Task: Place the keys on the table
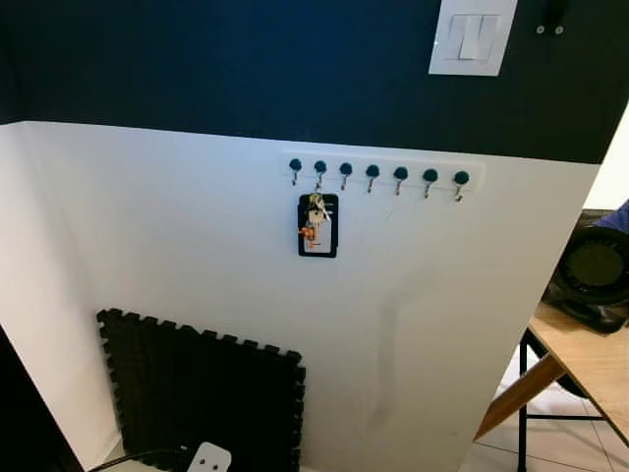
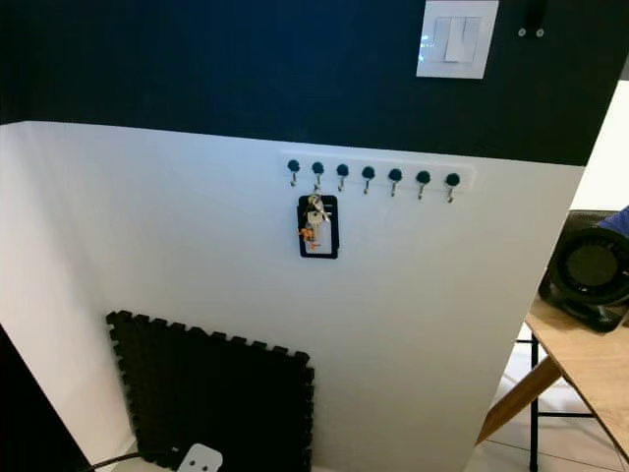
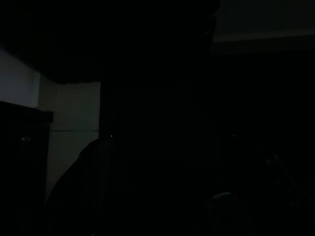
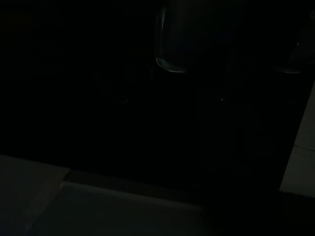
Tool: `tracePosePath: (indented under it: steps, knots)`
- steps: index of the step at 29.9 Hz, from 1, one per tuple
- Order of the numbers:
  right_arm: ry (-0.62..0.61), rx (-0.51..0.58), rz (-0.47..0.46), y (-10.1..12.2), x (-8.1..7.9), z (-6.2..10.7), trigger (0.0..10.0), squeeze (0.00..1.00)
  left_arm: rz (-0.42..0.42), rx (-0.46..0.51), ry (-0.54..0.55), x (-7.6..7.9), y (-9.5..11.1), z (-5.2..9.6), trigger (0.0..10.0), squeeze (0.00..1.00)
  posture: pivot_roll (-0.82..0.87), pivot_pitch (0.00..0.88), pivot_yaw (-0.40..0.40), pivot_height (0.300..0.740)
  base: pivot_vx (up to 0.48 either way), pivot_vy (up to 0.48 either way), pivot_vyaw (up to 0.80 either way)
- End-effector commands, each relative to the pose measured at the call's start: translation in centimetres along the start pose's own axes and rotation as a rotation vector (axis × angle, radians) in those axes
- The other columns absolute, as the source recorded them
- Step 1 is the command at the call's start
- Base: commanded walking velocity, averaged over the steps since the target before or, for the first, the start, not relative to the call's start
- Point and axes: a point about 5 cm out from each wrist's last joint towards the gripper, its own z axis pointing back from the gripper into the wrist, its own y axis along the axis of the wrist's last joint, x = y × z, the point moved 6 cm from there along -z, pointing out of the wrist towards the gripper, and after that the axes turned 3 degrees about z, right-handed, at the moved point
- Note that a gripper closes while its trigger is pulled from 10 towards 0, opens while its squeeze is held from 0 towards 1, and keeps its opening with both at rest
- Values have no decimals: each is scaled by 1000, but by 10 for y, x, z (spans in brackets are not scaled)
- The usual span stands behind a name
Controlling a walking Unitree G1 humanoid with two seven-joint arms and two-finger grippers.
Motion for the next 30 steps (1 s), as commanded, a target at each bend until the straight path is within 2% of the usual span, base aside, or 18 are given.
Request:
tracePosePath:
  steps: [1, 7, 8, 13, 14, 17, 22, 30]
  knots:
    - [-5, 11, -12, 2, 0, -1, 10000, 0, -23, -2, 10, -4, -2, 1, 10000, 0, 71, 10, 5, 740, 0, 0, 0]
    - [-6, 11, -11, 2, 1, 0, 10000, 0, -45, -12, -5, -1, -3, 0, 10000, 0, 70, 9, 5, 740, 0, 0, 0]
    - [-8, 10, -11, 1, 1, 0, 10000, 0, -82, -21, -18, 1, -5, 1, 10000, 0, 65, 5, 7, 740, 0, -480, 0]
    - [-11, 9, -10, 1, 2, 0, 10000, 0, -102, -22, -16, 2, -7, 1, 10000, 0, 62, 0, 9, 740, 0, -480, 0]
    - [-12, 10, -11, 1, 3, 0, 10000, 0, -54, -14, -12, 3, -6, 1, 10000, 0, 60, 0, 9, 740, 0, 0, 0]
    - [-15, 11, -11, 1, 4, 1, 10000, 0, -18, 0, -7, 1, -2, 0, 10000, 0, 60, 0, 8, 740, 0, 0, 0]
    - [-16, 13, -9, 2, 5, 1, 10000, 0, -12, 18, 2, 0, 4, -1, 10000, 0, 61, 0, 8, 740, 0, 0, 0]
    - [-15, 17, -9, 3, 4, 0, 10000, 0, 69, 54, -9, -1, 13, -2, 10000, 0, 62, 0, 9, 740, 0, 0, 0]
